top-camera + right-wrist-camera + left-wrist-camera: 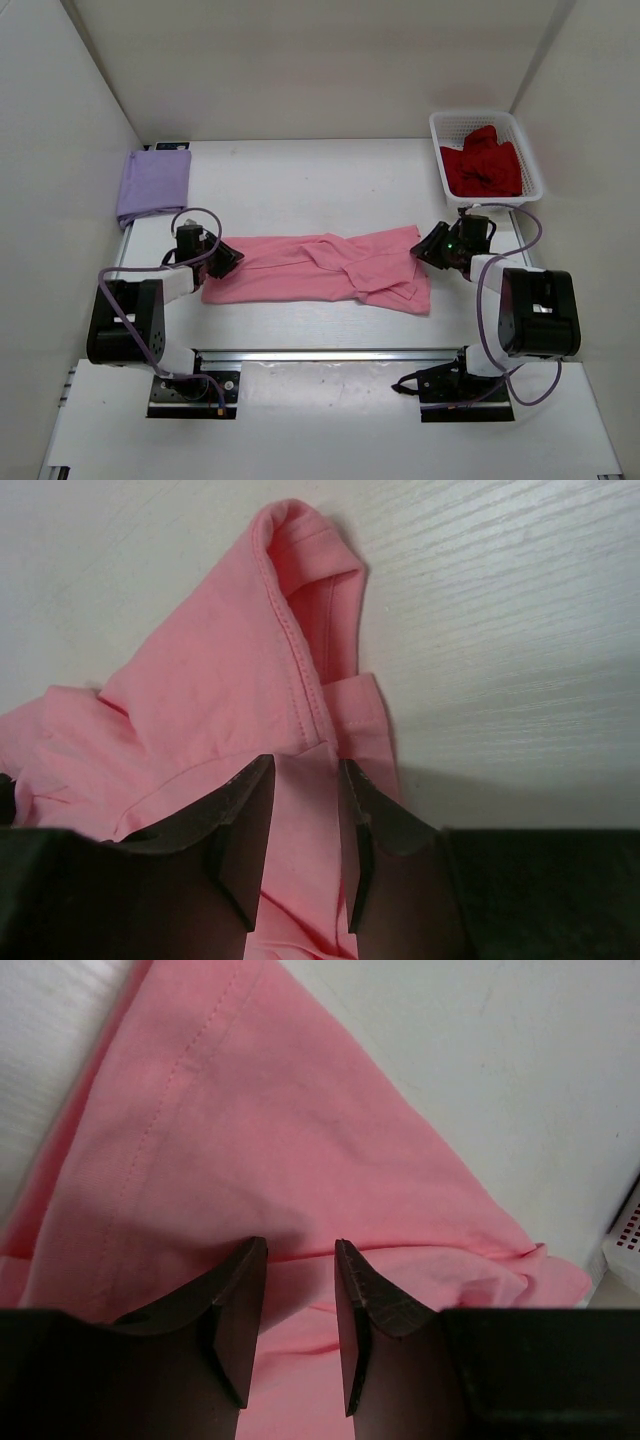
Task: Fold and stack the t-shirts
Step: Fold the other side of the tshirt into a rectangle
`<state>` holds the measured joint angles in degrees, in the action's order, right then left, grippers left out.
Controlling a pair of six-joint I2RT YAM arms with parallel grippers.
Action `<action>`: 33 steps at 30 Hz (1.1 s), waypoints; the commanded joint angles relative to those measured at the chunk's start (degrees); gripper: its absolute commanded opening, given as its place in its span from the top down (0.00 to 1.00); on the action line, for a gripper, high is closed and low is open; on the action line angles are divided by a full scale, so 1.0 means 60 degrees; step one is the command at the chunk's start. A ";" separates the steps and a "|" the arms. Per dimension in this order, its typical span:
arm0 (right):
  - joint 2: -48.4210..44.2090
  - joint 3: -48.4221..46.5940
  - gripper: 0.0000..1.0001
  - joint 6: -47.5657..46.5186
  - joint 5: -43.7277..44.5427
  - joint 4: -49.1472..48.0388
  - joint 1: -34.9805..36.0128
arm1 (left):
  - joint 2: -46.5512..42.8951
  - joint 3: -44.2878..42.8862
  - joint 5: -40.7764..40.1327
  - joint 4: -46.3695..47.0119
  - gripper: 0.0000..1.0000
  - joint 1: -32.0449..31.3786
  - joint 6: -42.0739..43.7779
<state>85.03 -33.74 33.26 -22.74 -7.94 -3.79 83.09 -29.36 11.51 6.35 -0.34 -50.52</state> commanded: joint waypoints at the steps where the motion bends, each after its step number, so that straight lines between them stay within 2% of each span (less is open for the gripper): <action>1: 0.0052 0.0158 0.70 -0.0049 0.0362 -0.0476 -0.0071 | -0.0122 0.0163 0.0075 0.0319 0.56 0.0042 -0.0091; 8: 0.0387 0.0173 0.69 0.0082 -0.0017 -0.0566 -0.0115 | -0.0152 0.0075 -0.0189 0.0202 0.55 0.0056 0.0130; 11: 0.0330 0.0377 0.80 0.0243 -0.0573 -0.1267 -0.0086 | -0.0108 0.0148 -0.0233 0.0202 0.56 0.0303 0.0130; 13: 0.0286 0.0422 1.00 0.0390 -0.0736 -0.1619 -0.0261 | -0.0093 0.0192 -0.0219 0.0216 0.56 0.0481 0.0115; 15: 0.0256 0.0335 1.00 0.0463 -0.0692 -0.1591 -0.0407 | -0.0020 0.0250 -0.0218 0.0231 0.57 0.0539 0.0057; 28: -0.0080 -0.0090 0.99 0.0229 -0.0149 -0.0726 -0.1154 | 0.0127 -0.0013 -0.0366 -0.0061 0.58 0.1301 0.0042; 33: -0.0416 -0.0236 0.72 0.0186 -0.0239 -0.0407 -0.1127 | -0.0428 -0.0320 -0.0467 -0.0412 0.57 0.0951 0.0187</action>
<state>85.56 -32.62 35.73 -24.75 -10.81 -11.07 83.20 -29.19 10.41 6.37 6.39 -50.50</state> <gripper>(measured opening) 0.259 0.427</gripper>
